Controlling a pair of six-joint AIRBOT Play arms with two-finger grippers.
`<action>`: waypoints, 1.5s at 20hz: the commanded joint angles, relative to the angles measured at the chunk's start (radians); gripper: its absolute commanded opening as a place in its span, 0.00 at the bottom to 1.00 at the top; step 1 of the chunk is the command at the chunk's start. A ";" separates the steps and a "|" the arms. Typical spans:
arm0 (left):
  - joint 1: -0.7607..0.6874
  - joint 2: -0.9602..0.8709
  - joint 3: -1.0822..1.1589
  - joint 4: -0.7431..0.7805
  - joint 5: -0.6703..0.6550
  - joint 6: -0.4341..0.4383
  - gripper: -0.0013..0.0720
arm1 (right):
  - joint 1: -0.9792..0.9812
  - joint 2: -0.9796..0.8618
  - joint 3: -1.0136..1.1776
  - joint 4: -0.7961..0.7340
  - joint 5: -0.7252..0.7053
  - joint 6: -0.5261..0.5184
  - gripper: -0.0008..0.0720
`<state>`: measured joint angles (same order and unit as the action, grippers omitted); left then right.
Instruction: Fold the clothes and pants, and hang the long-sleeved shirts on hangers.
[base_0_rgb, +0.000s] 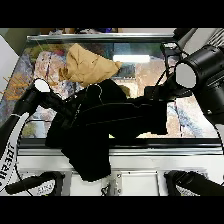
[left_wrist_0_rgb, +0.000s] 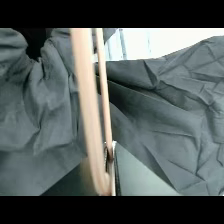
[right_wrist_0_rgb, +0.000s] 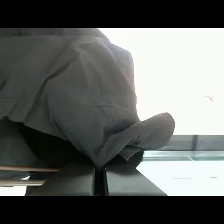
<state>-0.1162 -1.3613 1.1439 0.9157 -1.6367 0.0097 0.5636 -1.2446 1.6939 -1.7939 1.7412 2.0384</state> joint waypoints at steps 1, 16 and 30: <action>0.000 0.000 0.000 0.000 -0.002 0.001 0.04 | 0.008 -0.001 0.001 0.083 -0.010 0.003 0.04; 0.000 0.000 0.000 -0.001 -0.002 0.001 0.04 | 0.138 0.000 0.001 0.232 -0.148 0.008 0.04; 0.037 0.000 0.000 -0.004 0.016 -0.055 0.04 | 0.156 0.045 0.001 0.066 0.078 0.068 0.04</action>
<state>-0.0822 -1.3613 1.1439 0.9115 -1.6230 -0.0410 0.7067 -1.1931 1.6939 -1.7405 1.8286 2.0987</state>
